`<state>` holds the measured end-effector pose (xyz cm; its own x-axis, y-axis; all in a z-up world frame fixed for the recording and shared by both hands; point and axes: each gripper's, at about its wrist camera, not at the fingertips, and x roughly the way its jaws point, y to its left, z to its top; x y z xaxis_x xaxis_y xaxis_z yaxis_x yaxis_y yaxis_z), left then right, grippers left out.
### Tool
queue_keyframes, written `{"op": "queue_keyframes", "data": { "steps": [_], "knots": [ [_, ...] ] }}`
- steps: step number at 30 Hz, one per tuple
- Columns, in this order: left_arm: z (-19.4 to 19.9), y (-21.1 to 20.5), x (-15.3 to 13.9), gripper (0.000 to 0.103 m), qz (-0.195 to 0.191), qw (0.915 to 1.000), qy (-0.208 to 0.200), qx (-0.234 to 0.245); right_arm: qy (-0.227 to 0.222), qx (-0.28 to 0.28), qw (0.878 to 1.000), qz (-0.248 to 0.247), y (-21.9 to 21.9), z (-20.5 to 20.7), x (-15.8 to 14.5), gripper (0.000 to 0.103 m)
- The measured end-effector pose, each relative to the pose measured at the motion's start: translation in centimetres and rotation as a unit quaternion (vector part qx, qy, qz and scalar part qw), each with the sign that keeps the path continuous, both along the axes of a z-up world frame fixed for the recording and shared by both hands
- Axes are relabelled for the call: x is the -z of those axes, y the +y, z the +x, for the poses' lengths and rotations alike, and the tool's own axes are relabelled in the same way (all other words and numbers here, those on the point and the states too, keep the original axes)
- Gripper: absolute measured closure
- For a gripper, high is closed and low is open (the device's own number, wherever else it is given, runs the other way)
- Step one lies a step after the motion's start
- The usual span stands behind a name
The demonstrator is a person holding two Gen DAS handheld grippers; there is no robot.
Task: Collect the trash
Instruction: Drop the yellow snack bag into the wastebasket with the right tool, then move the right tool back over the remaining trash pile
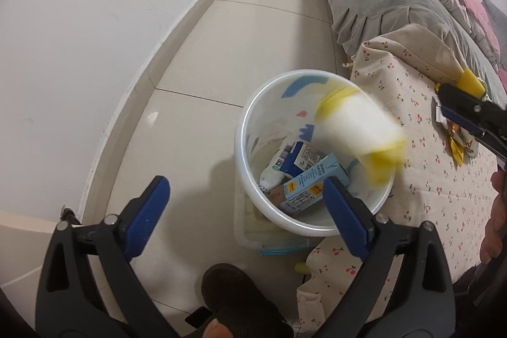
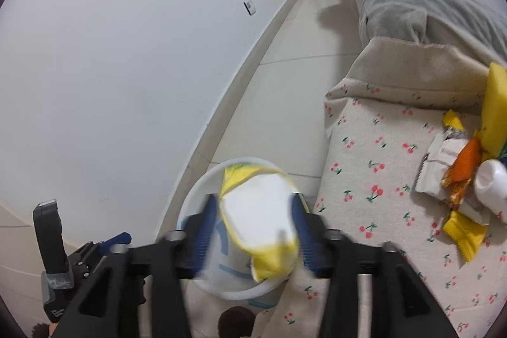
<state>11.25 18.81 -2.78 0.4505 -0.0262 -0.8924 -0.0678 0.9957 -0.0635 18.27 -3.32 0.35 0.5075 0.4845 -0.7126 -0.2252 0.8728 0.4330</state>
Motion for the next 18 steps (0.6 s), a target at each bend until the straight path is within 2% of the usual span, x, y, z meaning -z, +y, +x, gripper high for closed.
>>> {"op": "queue_keyframes", "data": {
  "steps": [4,11,18],
  "knots": [
    [0.1,-0.1,-0.3,0.006,-0.010,0.9999,-0.002,-0.001,-0.010,0.004,1.000,0.003,-1.3,-0.4,-0.9,0.041],
    [0.6,-1.2,-0.9,0.005,-0.025,0.9997,-0.005,0.001,-0.019,0.016,0.999,-0.023,-4.5,-1.3,-2.4,0.038],
    [1.1,-4.0,-1.7,0.005,-0.039,0.9991,-0.003,0.018,-0.013,0.055,0.997,-0.052,-9.8,-2.2,-3.4,0.037]
  ]
}}
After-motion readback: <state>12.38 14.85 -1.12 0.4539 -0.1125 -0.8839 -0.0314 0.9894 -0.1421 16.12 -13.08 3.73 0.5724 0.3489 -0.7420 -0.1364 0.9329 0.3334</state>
